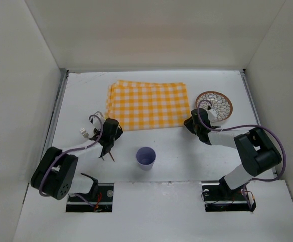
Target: Set the dinner table for one person
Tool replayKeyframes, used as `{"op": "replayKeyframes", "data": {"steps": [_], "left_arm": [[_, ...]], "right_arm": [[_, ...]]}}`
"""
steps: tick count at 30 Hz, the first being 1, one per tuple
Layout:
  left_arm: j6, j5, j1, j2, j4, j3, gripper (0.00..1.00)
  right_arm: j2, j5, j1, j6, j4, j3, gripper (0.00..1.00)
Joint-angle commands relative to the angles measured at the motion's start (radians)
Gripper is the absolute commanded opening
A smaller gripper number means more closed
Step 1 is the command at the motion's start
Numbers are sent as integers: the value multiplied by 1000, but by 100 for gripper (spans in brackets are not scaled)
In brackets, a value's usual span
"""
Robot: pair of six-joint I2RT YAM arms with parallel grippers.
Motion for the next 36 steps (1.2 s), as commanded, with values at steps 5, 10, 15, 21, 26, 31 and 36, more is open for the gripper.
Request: {"op": "replayKeyframes", "data": {"steps": [5,10,15,21,26,31,36], "left_arm": [[-31,-53,19,87,31,56,44],[-35,-38,23,120,167,10,36],[1,11,51,124,239,-12,7],[14,8,25,0,220,-59,2],[13,2,-41,-115,146,-108,0],[-22,-42,-122,-253,51,-167,0],[-54,-62,-184,-355,-69,-197,0]], "right_arm": [[6,4,-6,32,82,-13,28],[17,4,-8,49,92,-18,19],[-20,13,-3,69,98,-53,12],[-139,39,10,81,72,-139,12],[-251,97,69,87,15,-204,11],[-385,146,113,92,-91,-248,11],[-504,151,115,87,-164,-288,12]]}}
